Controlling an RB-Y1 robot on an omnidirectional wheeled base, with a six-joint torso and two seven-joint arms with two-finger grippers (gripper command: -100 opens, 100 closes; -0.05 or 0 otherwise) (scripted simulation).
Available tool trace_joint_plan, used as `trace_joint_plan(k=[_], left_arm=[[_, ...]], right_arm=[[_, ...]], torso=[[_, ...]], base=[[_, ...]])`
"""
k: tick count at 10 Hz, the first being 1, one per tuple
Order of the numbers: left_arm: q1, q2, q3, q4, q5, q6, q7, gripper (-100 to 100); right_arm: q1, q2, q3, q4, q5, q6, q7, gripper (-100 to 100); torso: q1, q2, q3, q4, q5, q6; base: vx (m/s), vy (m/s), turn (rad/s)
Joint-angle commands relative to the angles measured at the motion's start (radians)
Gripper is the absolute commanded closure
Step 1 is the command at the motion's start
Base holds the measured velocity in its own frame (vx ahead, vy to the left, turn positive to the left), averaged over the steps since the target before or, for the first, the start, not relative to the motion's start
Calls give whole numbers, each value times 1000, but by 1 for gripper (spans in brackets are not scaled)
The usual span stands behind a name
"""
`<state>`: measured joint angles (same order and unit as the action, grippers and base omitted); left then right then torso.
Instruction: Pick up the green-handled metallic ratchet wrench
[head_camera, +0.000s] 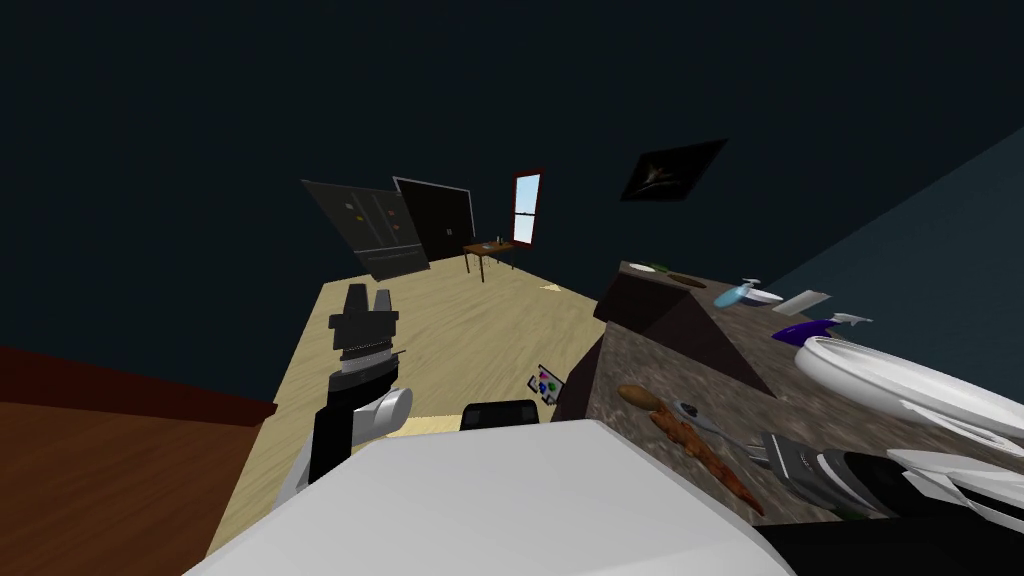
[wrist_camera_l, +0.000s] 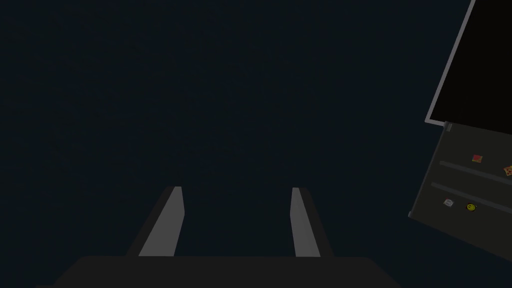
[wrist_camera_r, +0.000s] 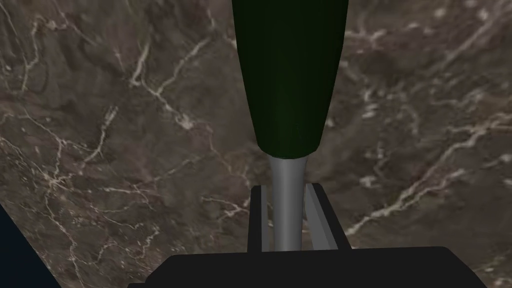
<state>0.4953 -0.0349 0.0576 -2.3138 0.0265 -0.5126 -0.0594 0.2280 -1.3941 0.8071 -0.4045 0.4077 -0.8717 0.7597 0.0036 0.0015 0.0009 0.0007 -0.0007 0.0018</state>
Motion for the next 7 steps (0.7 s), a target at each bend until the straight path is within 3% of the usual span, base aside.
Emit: trace_joint_plan(k=[1, 2, 3, 4, 6, 7], left_arm=[[0, 0, 0, 0, 0, 0, 0, 0], [0, 0, 0, 0, 0, 0, 0, 0], [0, 0, 0, 0, 0, 0, 0, 0], [0, 0, 0, 0, 0, 0, 0, 0], [0, 0, 0, 0, 0, 0, 0, 0], [0, 0, 0, 0, 0, 0, 0, 0]], right_arm=[[0, 0, 0, 0, 0, 0, 0, 100], [0, 0, 0, 0, 0, 0, 0, 100], [0, 0, 0, 0, 0, 0, 0, 0], [2, -32, 4, -3, -5, -19, -3, 100], [19, -45, 0, -31, -12, -10, -6, 100], [24, -48, -1, -39, -15, -4, -8, 0]], torso=[[0, 0, 0, 0, 0, 0], [0, 0, 0, 0, 0, 0], [0, 0, 0, 0, 0, 0], [0, 0, 0, 0, 0, 0], [5, 0, 0, 0, 2, 1], [4, 0, 0, 0, 2, 0]], base=[[0, 0, 0], [0, 0, 0], [0, 0, 0], [12, 42, -74], [9, 39, -33], [0, 5, 0]])
